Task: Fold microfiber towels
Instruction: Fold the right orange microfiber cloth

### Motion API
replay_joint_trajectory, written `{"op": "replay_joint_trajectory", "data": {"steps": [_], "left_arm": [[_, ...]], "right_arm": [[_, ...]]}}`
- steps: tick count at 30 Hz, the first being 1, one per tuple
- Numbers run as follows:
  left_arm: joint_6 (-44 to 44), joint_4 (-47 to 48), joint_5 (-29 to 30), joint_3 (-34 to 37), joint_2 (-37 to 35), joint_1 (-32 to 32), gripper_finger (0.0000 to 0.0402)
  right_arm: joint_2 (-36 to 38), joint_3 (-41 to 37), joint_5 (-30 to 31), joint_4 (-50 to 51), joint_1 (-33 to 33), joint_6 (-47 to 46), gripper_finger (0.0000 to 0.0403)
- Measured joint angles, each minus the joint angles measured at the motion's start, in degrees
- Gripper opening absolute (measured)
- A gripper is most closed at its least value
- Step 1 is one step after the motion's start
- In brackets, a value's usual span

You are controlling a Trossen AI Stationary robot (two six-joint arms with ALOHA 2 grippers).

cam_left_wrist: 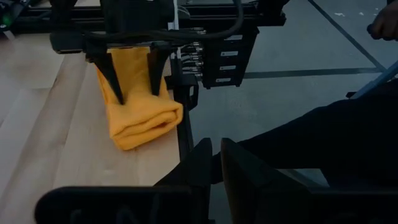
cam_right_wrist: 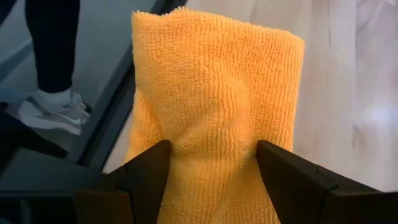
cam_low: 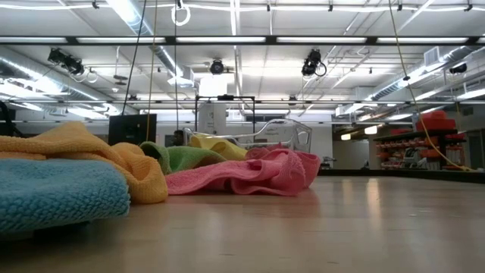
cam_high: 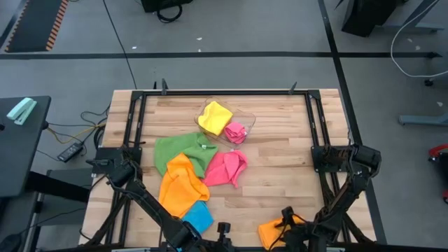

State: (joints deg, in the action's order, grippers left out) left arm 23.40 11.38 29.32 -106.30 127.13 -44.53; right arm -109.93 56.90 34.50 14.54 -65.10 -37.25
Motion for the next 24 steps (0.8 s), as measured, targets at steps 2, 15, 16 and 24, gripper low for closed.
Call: {"op": "replay_joint_trajectory", "data": {"steps": [2,15,16,24], "left_arm": [[0.00,0.00,0.02,0.00,0.00,0.00,0.0045],[-0.04,0.00,0.00,0.00,0.00,0.00,0.0045],[-0.02,0.00,0.01,0.00,0.00,0.00,0.0046],[-0.02,0.00,0.02,0.00,0.00,0.00,0.0044]], "right_arm": [[0.00,0.00,-0.04,0.09,0.54,-0.02,0.0252],[3.56,2.04,-2.94,-1.89,0.97,-2.09,0.0252],[3.53,2.63,-3.01,-1.76,0.91,-1.70,0.0252],[3.27,5.42,-3.77,-3.50,-1.33,0.12,0.0252]]}}
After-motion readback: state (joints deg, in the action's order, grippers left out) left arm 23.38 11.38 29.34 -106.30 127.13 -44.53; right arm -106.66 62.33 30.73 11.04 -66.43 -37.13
